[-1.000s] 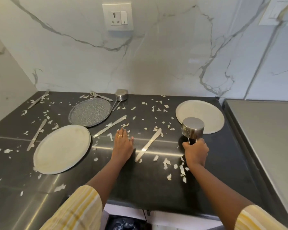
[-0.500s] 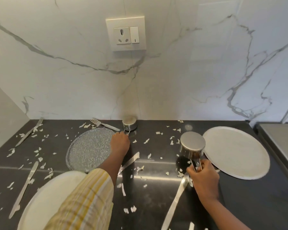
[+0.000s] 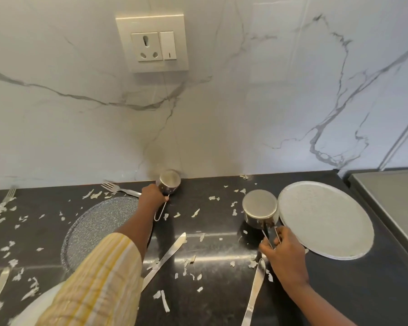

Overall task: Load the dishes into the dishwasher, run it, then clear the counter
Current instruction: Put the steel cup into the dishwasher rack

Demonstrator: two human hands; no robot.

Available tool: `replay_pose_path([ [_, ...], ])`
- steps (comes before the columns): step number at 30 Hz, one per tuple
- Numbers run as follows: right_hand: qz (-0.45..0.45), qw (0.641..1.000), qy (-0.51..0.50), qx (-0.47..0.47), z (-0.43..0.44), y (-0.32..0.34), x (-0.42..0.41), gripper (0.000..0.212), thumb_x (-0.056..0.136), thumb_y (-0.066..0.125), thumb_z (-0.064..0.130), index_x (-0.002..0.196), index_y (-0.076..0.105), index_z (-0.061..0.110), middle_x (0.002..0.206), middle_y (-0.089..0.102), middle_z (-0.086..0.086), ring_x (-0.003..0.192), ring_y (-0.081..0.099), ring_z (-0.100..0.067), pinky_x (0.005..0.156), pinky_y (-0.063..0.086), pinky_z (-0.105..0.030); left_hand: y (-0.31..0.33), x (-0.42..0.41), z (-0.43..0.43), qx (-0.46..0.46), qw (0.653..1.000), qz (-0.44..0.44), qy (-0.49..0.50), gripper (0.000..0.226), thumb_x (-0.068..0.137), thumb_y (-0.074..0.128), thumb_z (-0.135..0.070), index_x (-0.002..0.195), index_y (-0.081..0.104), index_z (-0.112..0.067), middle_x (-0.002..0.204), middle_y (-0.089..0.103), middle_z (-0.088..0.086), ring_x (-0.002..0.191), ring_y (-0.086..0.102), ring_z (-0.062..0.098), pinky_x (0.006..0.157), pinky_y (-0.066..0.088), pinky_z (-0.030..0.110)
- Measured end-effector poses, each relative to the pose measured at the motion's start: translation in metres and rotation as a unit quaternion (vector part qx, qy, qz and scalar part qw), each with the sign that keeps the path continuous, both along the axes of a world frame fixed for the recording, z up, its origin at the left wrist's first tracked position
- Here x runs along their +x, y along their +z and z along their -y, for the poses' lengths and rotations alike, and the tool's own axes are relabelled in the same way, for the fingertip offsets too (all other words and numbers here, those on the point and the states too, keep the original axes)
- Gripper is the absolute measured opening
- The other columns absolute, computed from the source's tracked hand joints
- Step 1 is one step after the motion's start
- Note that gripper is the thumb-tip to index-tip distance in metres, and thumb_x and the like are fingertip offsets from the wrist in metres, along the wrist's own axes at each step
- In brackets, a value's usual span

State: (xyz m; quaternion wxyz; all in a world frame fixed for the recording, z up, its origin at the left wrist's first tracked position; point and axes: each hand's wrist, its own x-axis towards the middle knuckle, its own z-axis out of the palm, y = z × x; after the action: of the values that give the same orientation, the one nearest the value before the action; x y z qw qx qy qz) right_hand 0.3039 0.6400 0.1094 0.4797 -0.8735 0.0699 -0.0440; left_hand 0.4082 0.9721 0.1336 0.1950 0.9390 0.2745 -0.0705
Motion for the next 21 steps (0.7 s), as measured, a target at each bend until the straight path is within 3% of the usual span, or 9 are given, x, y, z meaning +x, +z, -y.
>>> replay_pose_path([
  [4, 0.012, 1.0, 0.015, -0.013, 0.006, 0.004, -0.003, 0.025, 0.078, 0.069, 0.014, 0.081, 0.048, 0.027, 0.076, 0.054, 0.003, 0.07, 0.052, -0.012, 0.058, 0.038, -0.016, 0.008, -0.001, -0.005, -0.023, 1.0, 0.008, -0.02, 0.046, 0.077, 0.074, -0.022, 0.115, 0.057, -0.004, 0.107, 0.066, 0.016, 0.098, 0.063, 0.031, 0.086, 0.053, 0.04],
  [8, 0.021, 0.999, 0.025, -0.026, 0.016, 0.008, -0.014, 0.025, 0.078, 0.069, 0.014, 0.093, 0.05, 0.021, 0.08, 0.054, 0.007, 0.072, 0.053, -0.007, 0.059, 0.036, -0.011, 0.015, -0.017, -0.001, 0.005, 0.998, 0.049, -0.028, 0.044, 0.075, 0.075, -0.02, 0.116, 0.06, -0.01, 0.108, 0.066, 0.013, 0.101, 0.061, 0.03, 0.083, 0.05, 0.035],
  [13, 0.008, 1.0, 0.019, -0.013, 0.032, 0.014, -0.039, 0.025, 0.082, 0.066, 0.013, 0.1, 0.049, 0.017, 0.069, 0.056, -0.001, 0.065, 0.056, -0.015, 0.056, 0.041, -0.016, 0.029, -0.046, 0.02, 0.014, 0.994, 0.11, -0.018, 0.044, 0.074, 0.076, -0.024, 0.108, 0.058, -0.005, 0.106, 0.066, 0.016, 0.101, 0.06, 0.035, 0.08, 0.047, 0.038],
  [18, 0.009, 1.0, -0.007, 0.012, 0.057, 0.026, -0.078, 0.027, 0.082, 0.066, 0.014, 0.101, 0.048, 0.016, 0.068, 0.057, -0.005, 0.066, 0.058, -0.021, 0.065, 0.05, -0.037, 0.047, -0.092, 0.056, 0.01, 0.992, 0.118, -0.03, 0.04, 0.075, 0.074, -0.032, 0.108, 0.06, -0.013, 0.105, 0.068, 0.008, 0.098, 0.062, 0.028, 0.075, 0.044, 0.032],
  [21, 0.033, 0.999, 0.003, 0.021, 0.08, 0.031, -0.112, 0.027, 0.081, 0.067, 0.013, 0.1, 0.047, 0.016, 0.071, 0.056, -0.001, 0.067, 0.057, -0.017, 0.065, 0.05, -0.035, 0.056, -0.136, 0.093, -0.011, 0.99, 0.138, -0.026, 0.039, 0.075, 0.074, -0.033, 0.108, 0.061, -0.016, 0.103, 0.068, 0.005, 0.099, 0.062, 0.027, 0.072, 0.039, 0.028],
])
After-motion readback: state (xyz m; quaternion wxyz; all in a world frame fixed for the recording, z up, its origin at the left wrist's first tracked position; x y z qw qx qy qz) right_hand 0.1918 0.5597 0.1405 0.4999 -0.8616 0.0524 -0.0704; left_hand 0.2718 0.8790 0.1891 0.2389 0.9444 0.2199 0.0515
